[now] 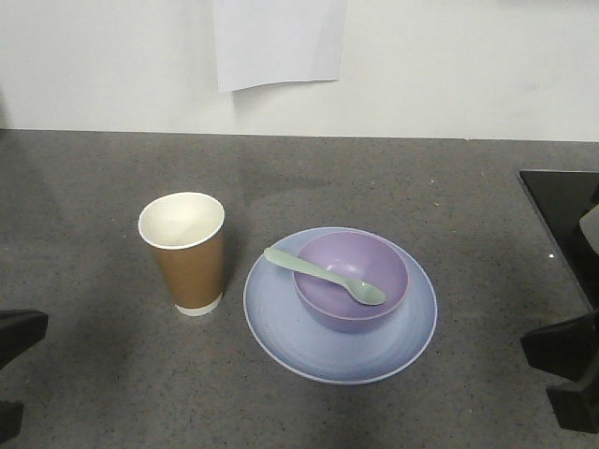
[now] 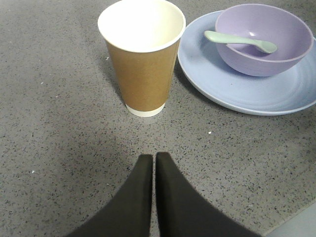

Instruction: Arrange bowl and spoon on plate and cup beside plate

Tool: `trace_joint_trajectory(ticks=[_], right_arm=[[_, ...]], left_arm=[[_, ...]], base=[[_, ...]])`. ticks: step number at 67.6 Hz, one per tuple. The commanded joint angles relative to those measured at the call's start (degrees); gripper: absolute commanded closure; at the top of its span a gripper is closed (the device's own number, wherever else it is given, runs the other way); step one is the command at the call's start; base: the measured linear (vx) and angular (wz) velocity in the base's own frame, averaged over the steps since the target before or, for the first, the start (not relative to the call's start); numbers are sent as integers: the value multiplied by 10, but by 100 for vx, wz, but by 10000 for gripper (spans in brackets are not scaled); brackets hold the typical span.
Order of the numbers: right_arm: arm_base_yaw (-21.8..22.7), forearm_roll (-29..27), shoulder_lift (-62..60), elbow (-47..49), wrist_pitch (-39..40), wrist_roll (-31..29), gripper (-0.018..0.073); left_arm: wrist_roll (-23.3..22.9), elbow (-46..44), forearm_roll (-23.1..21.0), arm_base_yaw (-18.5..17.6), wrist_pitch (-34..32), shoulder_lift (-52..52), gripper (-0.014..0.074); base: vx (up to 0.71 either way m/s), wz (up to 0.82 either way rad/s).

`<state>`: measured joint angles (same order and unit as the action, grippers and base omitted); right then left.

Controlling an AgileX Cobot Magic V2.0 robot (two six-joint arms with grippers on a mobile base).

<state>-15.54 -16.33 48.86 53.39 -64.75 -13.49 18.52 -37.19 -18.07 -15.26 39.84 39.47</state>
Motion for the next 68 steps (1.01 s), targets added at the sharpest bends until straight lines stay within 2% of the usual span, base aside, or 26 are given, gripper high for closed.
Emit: trace_joint_trajectory(ticks=[1,22,29,36,40,46,55,60,68], right_arm=[[-1,-9,-3,13,21,-1,568],[-1,-9,-3,13,18,-1,568],[-1,-9,-3,13,19,-1,568],[-1,-9,-3,13,19,-1,568],[-1,-10,-3,13,19,-1,568],[-1,-10,-3,13,19,-1,568],[-1,-11,-3,13,19,-1,568],[-1,-11,-3,13,19,-1,568],[-1,-11,-3,13,19,-1,568]], left_arm=[[0,-16,-11,-2,-35,1,605],[0,-16,-11,-2,-36,1,604],[0,4,-6,5,-47,-38,604],[0,46,65,28,-116,-105,604],[0,77,91,42,-141,-147,604],[0,117,110,58,-149,-214,603],[0,154,127,60,-144,-287,603],[-16,170,115,60,-152,-308,603],[-76,212,113,67,-206,-326,603]], base=[[0,0],[0,0],[0,0],[0,0],[0,0],[0,0],[0,0],[0,0],[0,0]])
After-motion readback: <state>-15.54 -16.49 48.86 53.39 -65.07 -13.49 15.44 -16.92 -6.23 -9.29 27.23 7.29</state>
